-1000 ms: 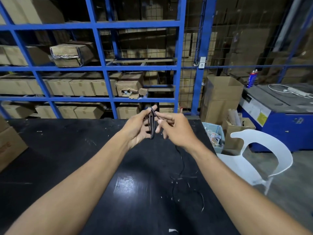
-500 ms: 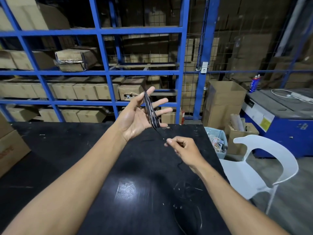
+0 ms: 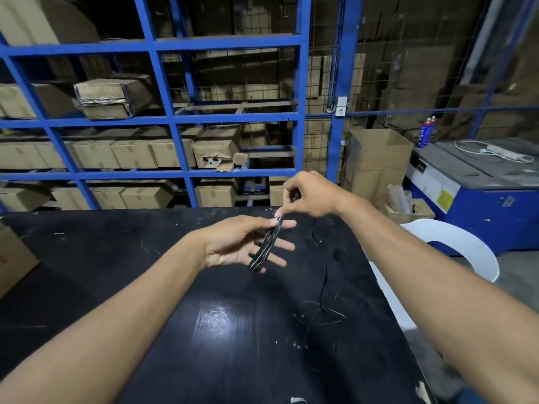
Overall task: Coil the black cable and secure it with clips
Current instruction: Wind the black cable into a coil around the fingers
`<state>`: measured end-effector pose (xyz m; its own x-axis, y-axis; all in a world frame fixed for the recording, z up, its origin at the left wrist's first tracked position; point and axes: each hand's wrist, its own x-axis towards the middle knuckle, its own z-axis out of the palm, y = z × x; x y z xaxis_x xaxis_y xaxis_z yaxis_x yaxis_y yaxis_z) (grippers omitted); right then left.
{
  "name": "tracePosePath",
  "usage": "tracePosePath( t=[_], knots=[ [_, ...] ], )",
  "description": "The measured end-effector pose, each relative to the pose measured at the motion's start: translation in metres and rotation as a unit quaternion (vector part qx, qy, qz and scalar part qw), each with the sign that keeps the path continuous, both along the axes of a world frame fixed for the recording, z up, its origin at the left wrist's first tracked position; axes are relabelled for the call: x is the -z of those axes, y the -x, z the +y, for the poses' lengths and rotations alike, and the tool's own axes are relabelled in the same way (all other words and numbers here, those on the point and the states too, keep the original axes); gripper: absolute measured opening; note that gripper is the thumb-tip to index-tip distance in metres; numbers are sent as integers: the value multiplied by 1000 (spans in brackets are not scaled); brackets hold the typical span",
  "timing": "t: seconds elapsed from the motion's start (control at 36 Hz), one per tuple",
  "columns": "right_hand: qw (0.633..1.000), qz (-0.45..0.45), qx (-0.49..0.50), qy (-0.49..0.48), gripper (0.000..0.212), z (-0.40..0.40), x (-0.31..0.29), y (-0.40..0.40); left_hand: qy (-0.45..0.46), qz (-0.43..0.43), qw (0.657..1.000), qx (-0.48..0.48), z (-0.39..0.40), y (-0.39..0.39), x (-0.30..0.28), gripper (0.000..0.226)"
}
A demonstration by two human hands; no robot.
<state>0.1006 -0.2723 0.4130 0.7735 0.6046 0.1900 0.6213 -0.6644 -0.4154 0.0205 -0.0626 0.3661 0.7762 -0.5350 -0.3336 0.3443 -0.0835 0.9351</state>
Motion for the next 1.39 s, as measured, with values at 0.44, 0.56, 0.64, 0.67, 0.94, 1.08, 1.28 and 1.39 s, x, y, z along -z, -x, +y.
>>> tracePosePath(
  t=[0.44, 0.56, 0.64, 0.67, 0.94, 1.08, 1.28, 1.39],
  knots=[
    [970, 71, 42, -231, 30, 23, 23, 42, 93, -71, 956, -267, 9, -34, 11, 33],
    [930, 123, 40, -345, 35, 34, 50, 52, 215, -51, 930, -294, 5, -38, 8, 32],
    [898, 158, 51, -407, 33, 36, 67, 55, 259, -50, 917, -300, 4, -40, 4, 33],
    [885, 176, 48, -428, 31, 36, 72, 56, 266, -49, 914, -301, 5, -40, 2, 34],
    [834, 278, 22, -476, 18, 26, 107, 52, 344, -42, 906, -245, 16, -33, -12, 40],
    [833, 348, -14, -431, 22, 13, 123, 46, 363, -52, 911, -188, 17, -25, -23, 43],
    [857, 361, 3, -368, 45, -6, 133, 28, 367, -29, 930, -16, 16, -4, -37, 43],
    [897, 300, 26, -323, 25, -16, 107, 9, 283, -3, 956, 71, 11, 5, -31, 46]
  ],
)
